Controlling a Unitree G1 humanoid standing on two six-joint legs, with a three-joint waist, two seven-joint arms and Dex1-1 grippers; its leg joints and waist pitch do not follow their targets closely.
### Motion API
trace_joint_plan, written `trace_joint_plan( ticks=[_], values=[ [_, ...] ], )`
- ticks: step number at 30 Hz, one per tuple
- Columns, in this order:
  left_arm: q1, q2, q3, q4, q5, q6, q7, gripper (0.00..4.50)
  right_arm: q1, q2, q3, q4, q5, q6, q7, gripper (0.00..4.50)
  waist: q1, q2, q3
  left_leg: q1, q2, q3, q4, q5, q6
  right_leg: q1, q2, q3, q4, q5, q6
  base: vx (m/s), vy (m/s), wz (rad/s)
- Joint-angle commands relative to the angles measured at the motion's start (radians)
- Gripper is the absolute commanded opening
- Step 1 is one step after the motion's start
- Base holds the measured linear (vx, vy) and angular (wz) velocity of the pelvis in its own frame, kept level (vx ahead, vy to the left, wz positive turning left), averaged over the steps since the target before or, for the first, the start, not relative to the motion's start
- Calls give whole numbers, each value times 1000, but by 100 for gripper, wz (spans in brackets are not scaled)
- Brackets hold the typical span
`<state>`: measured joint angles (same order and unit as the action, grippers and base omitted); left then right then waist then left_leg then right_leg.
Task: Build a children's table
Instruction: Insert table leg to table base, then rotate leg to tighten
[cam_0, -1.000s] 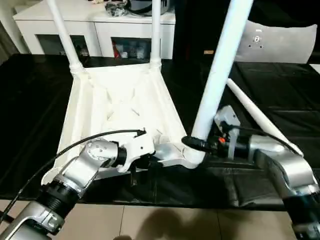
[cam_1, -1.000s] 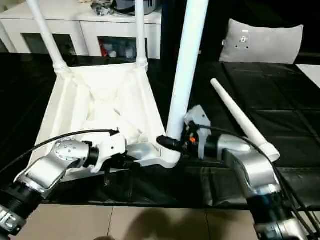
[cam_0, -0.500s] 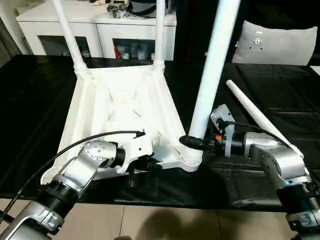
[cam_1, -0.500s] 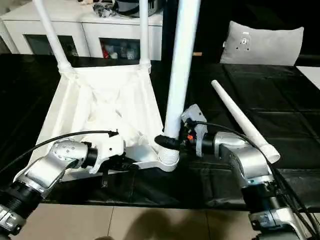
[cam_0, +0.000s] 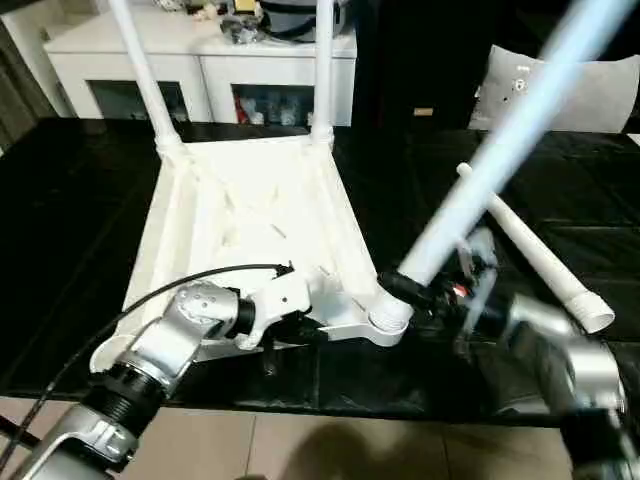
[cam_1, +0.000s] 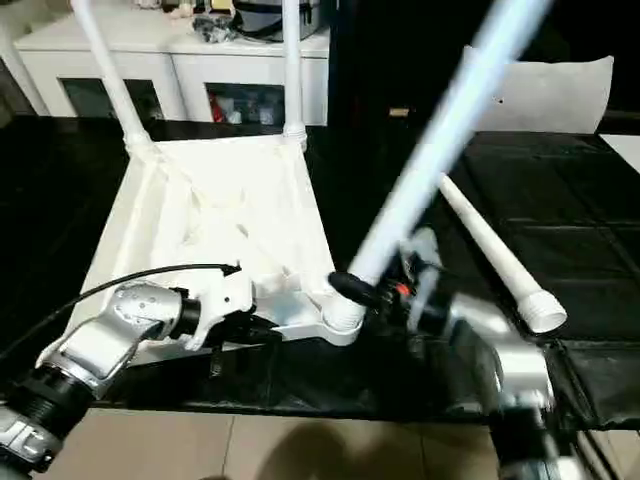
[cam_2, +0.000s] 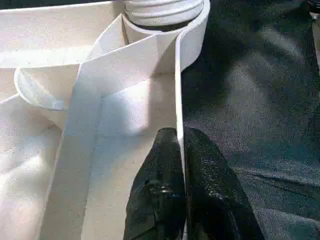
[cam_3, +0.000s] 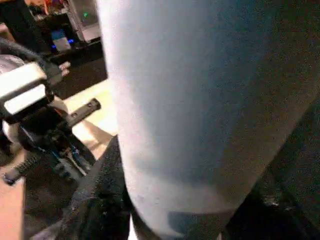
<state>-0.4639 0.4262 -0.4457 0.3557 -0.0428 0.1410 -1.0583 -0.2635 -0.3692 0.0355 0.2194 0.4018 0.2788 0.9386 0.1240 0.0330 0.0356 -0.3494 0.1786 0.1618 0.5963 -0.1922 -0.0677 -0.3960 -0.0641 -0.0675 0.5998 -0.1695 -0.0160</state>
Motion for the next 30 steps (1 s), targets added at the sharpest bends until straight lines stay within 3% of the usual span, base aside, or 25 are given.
trace_joint_plan(
  ticks=[1, 2, 5, 7, 10, 16, 24, 28, 30],
  values=[
    [9, -20, 29, 2, -11, -19, 39, 0, 40, -30, 75, 42, -123, -22, -34, 188, -6, -15, -39, 4, 38, -13, -79, -295, 15, 31, -81, 38, -109, -591, -65, 0, 0, 0],
    [10, -19, 29, 1, -9, -20, 37, 0, 39, -36, 84, 40, -134, -25, -31, 188, -8, -10, -39, 8, 35, -15, -78, -315, 14, 28, -81, 37, -115, -622, -52, 0, 0, 0],
    [4, -12, 22, 6, 4, -26, 24, 0, 27, -55, 117, 32, -165, -27, -6, 188, -19, -9, -38, 9, 37, -20, -83, -353, 15, 27, -80, 32, -120, -639, -43, 0, 0, 0],
    [-9, 1, 15, 17, 20, -36, 6, 0, 8, -70, 146, 31, -177, -11, 22, 188, -23, -9, -36, 16, 36, -20, -82, -381, 15, 24, -80, 31, -124, -648, -44, 0, 0, 0],
    [-13, 4, 15, 22, 23, -39, 1, 0, 3, -72, 154, 33, -178, -5, 27, 188, -26, -8, -38, 12, 43, -24, -90, -385, 19, 30, -83, 34, -117, -588, -68, 0, 0, 0],
    [-79, 29, 18, 89, 40, -69, -51, 0, -67, -108, 244, 86, -189, 65, 147, 188, -25, -10, -42, 11, 43, -20, -89, -351, 29, 36, -85, 39, -111, -533, -101, 0, 0, 0],
    [-100, 33, 21, 112, 49, -70, -61, 0, -92, -88, 252, 113, -205, 57, 145, 188, -17, -13, -45, 7, 50, -20, -94, -316, 19, 42, -89, 43, -100, -452, -133, 0, 0, 0],
    [-88, 26, 31, 107, 40, -53, -53, 0, -83, -69, 240, 91, -191, 75, 101, 188, -18, -13, -42, 9, 50, -20, -96, -336, 14, 40, -89, 42, -104, -488, -128, 0, 0, 0],
    [-72, 19, 43, 90, 29, -24, -38, 0, -67, -53, 226, 75, -194, 87, 47, 188, -20, -10, -39, 13, 48, -22, -96, -368, 7, 37, -90, 41, -112, -552, -107, 0, 0, 0]
  ],
)
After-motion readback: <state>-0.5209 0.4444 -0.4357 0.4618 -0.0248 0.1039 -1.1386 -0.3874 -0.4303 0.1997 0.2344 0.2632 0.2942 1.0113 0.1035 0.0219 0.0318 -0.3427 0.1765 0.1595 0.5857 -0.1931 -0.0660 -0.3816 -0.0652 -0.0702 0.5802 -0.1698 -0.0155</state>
